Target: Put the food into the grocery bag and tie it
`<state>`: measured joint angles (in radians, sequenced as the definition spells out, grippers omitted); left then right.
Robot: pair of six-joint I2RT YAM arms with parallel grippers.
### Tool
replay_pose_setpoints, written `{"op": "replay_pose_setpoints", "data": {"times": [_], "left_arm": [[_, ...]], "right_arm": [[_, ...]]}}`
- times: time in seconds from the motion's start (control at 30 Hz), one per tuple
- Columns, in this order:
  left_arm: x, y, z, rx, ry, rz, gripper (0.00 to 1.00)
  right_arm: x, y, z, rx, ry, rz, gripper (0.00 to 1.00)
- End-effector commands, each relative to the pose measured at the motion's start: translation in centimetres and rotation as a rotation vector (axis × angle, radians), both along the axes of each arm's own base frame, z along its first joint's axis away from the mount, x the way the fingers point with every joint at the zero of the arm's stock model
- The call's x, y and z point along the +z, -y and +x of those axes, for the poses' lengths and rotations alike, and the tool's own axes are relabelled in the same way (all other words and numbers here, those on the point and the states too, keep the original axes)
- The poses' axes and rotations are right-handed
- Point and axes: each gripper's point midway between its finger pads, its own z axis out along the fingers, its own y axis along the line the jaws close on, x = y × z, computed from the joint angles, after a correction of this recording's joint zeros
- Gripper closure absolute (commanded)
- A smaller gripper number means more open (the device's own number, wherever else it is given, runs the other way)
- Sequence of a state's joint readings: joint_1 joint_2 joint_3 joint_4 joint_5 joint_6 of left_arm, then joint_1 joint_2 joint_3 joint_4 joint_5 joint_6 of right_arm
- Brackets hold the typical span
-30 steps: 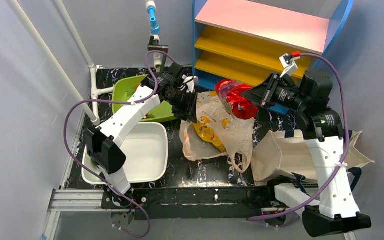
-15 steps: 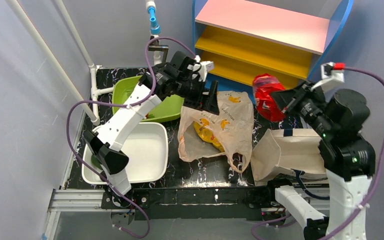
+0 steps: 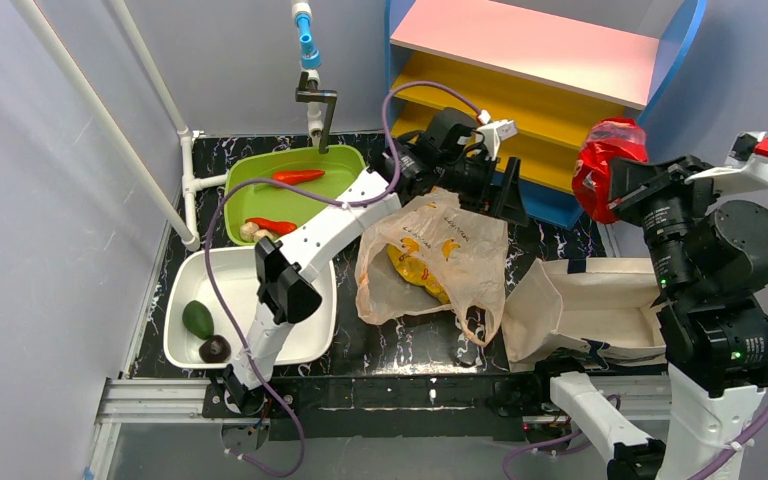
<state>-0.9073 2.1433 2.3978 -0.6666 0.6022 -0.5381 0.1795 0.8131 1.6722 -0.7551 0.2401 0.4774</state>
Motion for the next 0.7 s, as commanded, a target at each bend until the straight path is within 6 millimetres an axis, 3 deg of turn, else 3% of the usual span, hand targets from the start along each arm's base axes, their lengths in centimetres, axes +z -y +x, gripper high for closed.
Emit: {"op": "replay_pose_setpoints", "data": {"times": [0.0,0.43,0.67], "left_arm": [[5.2,2.9,-2.3,-0.101,0.058,-0.201,0.23],[0.1,8.6,-8.2,-0.295,-0.027,-0.211,0.26],[-3.4,10.0,-8.6,-0.271,-0.013,-0.132,0.29]], "right_arm": [[8.1,3.3,-2.8,-0.152,0.312,0.035,0.99],[7.5,4.2,-4.0,-0.194,0.329,0.032,0.99],[7.0,4.4,-4.6,-0.196,0.323,0.028,0.99]]}}
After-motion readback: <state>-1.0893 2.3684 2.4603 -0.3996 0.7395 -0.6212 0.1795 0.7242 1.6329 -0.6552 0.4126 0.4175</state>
